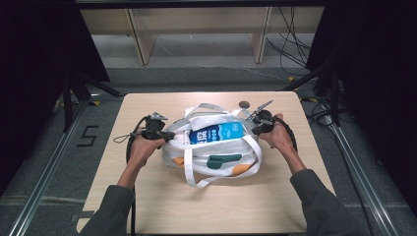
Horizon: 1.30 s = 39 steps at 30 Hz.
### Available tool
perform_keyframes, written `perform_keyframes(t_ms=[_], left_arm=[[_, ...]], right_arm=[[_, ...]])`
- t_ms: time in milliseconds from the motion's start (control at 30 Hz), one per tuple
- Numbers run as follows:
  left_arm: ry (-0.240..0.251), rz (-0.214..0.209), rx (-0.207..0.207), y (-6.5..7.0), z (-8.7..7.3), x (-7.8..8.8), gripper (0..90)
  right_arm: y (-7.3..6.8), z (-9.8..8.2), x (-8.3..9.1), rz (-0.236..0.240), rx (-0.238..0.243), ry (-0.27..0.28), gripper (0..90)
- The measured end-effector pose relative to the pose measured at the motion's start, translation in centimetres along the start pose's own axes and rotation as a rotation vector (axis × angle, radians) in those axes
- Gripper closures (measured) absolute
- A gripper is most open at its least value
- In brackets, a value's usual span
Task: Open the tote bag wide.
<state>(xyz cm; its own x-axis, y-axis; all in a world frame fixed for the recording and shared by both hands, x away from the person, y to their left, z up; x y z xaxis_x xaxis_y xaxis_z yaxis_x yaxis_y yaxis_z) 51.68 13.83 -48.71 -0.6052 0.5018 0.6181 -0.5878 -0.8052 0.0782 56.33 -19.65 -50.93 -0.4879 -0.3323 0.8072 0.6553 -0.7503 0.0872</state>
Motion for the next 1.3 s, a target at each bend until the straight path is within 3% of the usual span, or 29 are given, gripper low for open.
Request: perform_keyframes(t_ms=[33, 67, 100, 133, 167, 200, 267, 300, 333, 400, 433, 500, 533, 600, 633, 767, 800, 967, 1000, 1067, 1100, 1167, 1200, 1233, 1300], left_arm=[[0.029, -0.027, 0.009, 0.6, 0.3, 0.3, 88.3], [0.029, -0.027, 0.009, 0.6, 0.3, 0.3, 87.8], [0.054, -0.064, -0.023, 2.2, 0.8, 0.9, 87.6], [0.054, -0.064, -0.023, 2.2, 0.8, 0.9, 87.4], [0.083, -0.113, -0.024, 3.8, 1.1, 1.2, 87.4], [0.092, -0.13, -0.033, 4.8, 1.1, 1.4, 87.3], [0.097, -0.176, -0.057, 6.6, 0.9, 1.8, 87.4], [0.102, -0.198, -0.094, 7.4, 0.7, 1.9, 87.9], [0.078, -0.202, -0.102, 8.3, 0.2, 2.0, 87.2], [0.038, -0.189, -0.158, 9.2, -0.9, 1.9, 87.3], [0.032, -0.195, -0.164, 9.4, -1.2, 1.8, 87.8], [0.034, -0.198, -0.147, 9.6, -1.6, 1.5, 88.5], [0.026, -0.195, -0.151, 9.6, -2.3, 1.1, 88.8], [0.014, -0.159, -0.156, 9.0, -3.5, 0.3, 89.2], [0.016, -0.162, -0.147, 9.0, -3.8, 0.1, 89.3], [0.018, -0.169, -0.158, 9.1, -4.1, 0.4, 89.3], [0.028, -0.168, -0.135, 9.0, -3.9, 0.6, 89.3], [0.097, -0.208, -0.082, 9.3, -2.6, 1.7, 87.2], [0.101, -0.213, -0.103, 9.4, -2.1, 1.9, 86.8], [0.123, -0.211, -0.084, 9.6, -1.3, 1.9, 86.5], [0.13, -0.214, -0.105, 9.5, -0.4, 1.7, 86.5], [0.152, -0.222, -0.078, 9.8, 0.6, 1.4, 86.4], [0.156, -0.22, -0.094, 9.7, 1.1, 1.1, 86.3], [0.135, -0.209, -0.107, 9.5, 1.2, 1.0, 86.1], [0.121, -0.199, -0.093, 9.2, 1.6, 0.1, 85.9]], right_arm=[[-0.1, 0.5, 0.8, -0.004, 0.0, 0.035, 90.0], [-0.1, 0.5, 0.8, -0.004, 0.0, 0.035, 90.0], [-0.7, 1.6, 2.6, 0.026, 0.022, 0.103, 90.0], [-0.7, 1.6, 2.6, 0.026, 0.022, 0.103, 90.0], [-2.0, 2.3, 4.1, 0.058, 0.064, 0.153, 90.0], [-2.7, 2.4, 4.4, 0.077, 0.067, 0.175, 90.0], [-4.3, 2.2, 5.1, 0.089, 0.078, 0.172, 90.0], [-4.8, 1.8, 5.6, 0.124, 0.112, 0.159, 90.0], [-5.5, 1.4, 5.7, 0.131, 0.124, 0.166, 90.0], [-6.3, 0.4, 6.2, 0.145, 0.156, 0.147, 90.0], [-6.5, -0.4, 6.4, 0.14, 0.185, 0.117, 90.0], [-6.5, -0.9, 6.3, 0.126, 0.197, 0.108, 90.0], [-6.8, -2.5, 5.9, 0.13, 0.229, 0.064, 90.0], [-7.1, -3.7, 5.1, 0.125, 0.228, 0.04, 90.0], [-7.3, -4.3, 4.4, 0.128, 0.224, 0.027, 90.0], [-7.8, -4.2, 4.7, 0.094, 0.263, -0.004, 90.0], [-8.0, -4.0, 4.8, 0.089, 0.26, -0.016, 90.0], [-7.4, -2.4, 6.7, 0.085, 0.256, 0.092, 90.0], [-7.3, -2.2, 7.1, 0.079, 0.258, 0.099, 90.0], [-7.4, -1.2, 7.8, 0.075, 0.241, 0.169, 90.0], [-7.4, -0.9, 7.9, 0.068, 0.227, 0.181, 90.0], [-7.7, -0.5, 8.0, 0.092, 0.212, 0.2, 90.0], [-7.5, -0.2, 8.1, 0.086, 0.224, 0.201, 90.0], [-7.7, 0.0, 8.0, 0.095, 0.204, 0.22, 90.0], [-7.3, 0.3, 7.4, 0.092, 0.203, 0.214, 90.0]])
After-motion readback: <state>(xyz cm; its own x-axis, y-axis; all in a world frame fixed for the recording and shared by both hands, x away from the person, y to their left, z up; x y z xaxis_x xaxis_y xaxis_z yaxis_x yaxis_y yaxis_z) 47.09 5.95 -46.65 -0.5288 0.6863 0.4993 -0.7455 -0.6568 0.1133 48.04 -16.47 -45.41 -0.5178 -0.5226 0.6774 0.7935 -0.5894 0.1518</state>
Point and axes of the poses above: each handheld gripper's, and its own axes: x roughly backward along the jaws, z roughly out of its top, y roughly to its right, the point moved 7 cm from there along -x, roughly forward along the jaws, and after that the axes turned 6 degrees about y, right-handed, at the moved point
